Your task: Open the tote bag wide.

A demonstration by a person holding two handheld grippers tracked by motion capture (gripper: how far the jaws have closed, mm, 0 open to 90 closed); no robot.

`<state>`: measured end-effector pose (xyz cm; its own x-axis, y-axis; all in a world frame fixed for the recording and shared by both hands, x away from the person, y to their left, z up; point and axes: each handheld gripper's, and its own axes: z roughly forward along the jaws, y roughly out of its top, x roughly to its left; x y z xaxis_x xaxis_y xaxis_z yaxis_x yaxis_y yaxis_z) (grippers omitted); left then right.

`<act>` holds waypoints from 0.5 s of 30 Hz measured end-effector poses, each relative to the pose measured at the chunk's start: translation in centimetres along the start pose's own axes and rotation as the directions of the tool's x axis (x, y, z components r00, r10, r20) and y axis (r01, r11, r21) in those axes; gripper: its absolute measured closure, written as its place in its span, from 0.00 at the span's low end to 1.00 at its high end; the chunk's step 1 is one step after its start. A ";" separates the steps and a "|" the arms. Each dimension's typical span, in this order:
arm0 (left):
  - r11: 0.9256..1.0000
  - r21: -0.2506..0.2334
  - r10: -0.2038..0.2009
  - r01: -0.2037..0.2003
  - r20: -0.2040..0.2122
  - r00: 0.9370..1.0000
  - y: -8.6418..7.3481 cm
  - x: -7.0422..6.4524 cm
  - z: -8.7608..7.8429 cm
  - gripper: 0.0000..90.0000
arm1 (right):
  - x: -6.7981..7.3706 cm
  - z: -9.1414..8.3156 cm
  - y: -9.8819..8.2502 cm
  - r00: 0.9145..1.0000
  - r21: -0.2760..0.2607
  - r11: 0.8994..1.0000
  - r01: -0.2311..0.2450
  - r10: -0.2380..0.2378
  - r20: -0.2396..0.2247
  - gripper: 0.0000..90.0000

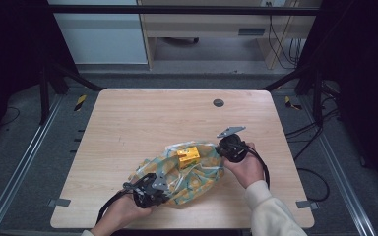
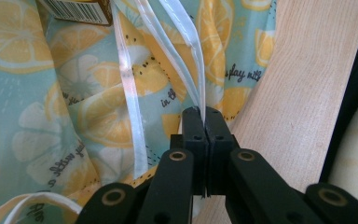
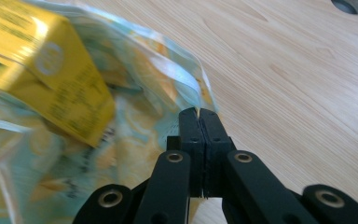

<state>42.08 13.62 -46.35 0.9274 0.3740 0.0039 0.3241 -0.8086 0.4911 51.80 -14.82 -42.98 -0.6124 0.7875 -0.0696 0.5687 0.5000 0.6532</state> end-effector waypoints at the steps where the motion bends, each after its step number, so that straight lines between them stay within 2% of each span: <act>1: 1.000 0.003 0.000 0.000 0.001 1.000 0.0 0.0 0.1 0.99 | -0.2 0.3 -0.1 1.000 0.003 1.000 -0.008 0.008 0.007 1.00; 8: 1.000 0.012 -0.005 0.005 -0.004 1.000 -0.1 0.2 0.3 1.00 | -0.9 1.2 -0.8 0.999 0.031 0.999 -0.039 0.038 0.019 0.98; 12: 1.000 0.006 -0.010 0.010 -0.005 1.000 -0.2 0.1 0.3 0.99 | -0.9 1.6 -1.1 0.999 0.043 0.998 -0.041 0.041 0.012 0.92; 13: 1.000 -0.004 -0.015 0.015 -0.015 1.000 -0.2 0.1 0.2 0.98 | -0.8 1.5 -1.1 0.999 0.040 0.998 -0.045 0.044 0.013 0.89; 14: 1.000 -0.011 -0.016 0.016 -0.023 1.000 -0.2 0.1 0.1 0.93 | -0.8 1.2 -1.1 0.999 0.025 0.999 -0.045 0.045 0.011 0.84; 15: 0.999 -0.032 -0.021 0.019 -0.049 0.999 -0.2 0.0 -0.2 0.86 | -0.5 0.7 -0.9 0.999 -0.007 0.999 -0.044 0.044 0.009 0.76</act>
<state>41.98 13.90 -46.25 0.9101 0.4128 0.0366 0.3358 -0.7863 0.5187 51.90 -15.42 -44.06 -0.5823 0.8116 -0.0474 0.5912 0.4627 0.6606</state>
